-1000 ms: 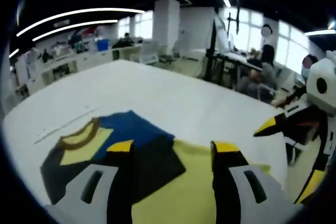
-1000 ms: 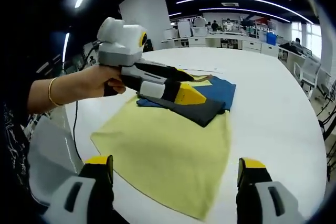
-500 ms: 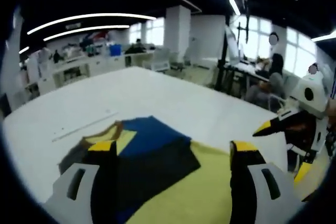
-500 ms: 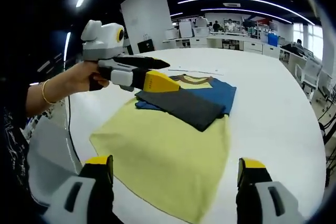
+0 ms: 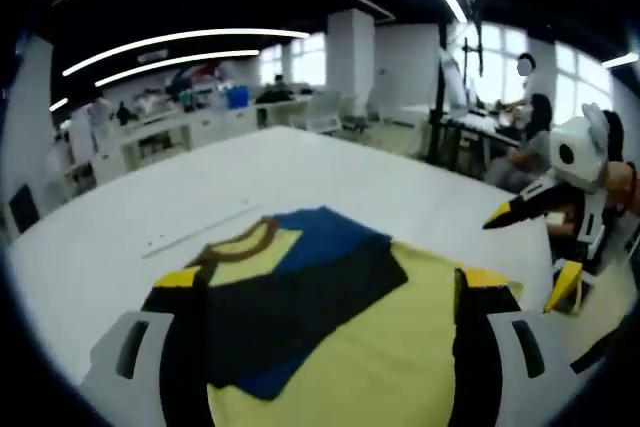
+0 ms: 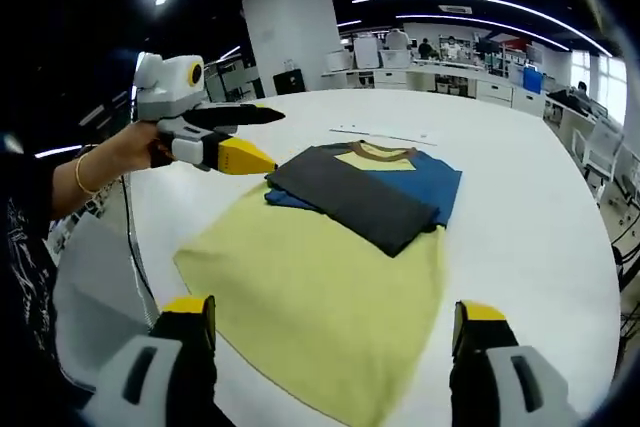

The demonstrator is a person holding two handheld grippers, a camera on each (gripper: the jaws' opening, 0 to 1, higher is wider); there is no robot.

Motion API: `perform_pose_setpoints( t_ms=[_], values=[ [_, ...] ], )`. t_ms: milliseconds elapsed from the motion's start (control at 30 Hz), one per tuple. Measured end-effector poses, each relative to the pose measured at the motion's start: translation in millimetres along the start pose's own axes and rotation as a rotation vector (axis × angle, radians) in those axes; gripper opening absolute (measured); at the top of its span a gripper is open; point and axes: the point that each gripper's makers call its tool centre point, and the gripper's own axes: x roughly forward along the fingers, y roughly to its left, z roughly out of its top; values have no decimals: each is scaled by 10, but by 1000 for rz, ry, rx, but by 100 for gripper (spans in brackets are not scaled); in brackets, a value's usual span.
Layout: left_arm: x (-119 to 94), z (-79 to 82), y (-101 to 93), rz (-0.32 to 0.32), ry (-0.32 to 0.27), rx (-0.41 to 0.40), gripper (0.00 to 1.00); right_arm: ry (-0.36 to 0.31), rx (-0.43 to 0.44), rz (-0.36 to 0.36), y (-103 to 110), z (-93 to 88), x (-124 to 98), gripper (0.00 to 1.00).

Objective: Fold the garment on the visible template until the final outline fits inside the template.

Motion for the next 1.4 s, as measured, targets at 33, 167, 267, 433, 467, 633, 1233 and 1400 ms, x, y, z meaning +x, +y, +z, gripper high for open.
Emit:
perform_pose_setpoints(
  t_ms=[33,167,267,433,467,633,1233,1400],
  values=[
    [-37,-21,25,6,2,2,99,5,-2,0,-1,-13,2,100],
    [-178,-129,118,25,15,-8,99,17,-3,-1,-5,-47,6,99],
    [-286,-228,165,36,27,-16,99,24,-4,-2,-11,-71,8,99],
    [-465,-405,202,50,54,-9,98,43,-9,-12,-37,-152,7,99],
    [-503,-448,203,54,61,-5,98,47,-5,-9,-33,-178,6,99],
    [-636,-614,146,48,77,10,96,57,10,-7,-24,-265,2,99],
    [-1045,-1167,37,53,156,-60,88,97,90,-29,-62,-627,9,90],
    [-1145,-1394,-17,77,203,-92,83,112,92,-43,-77,-710,21,86]
  ],
)
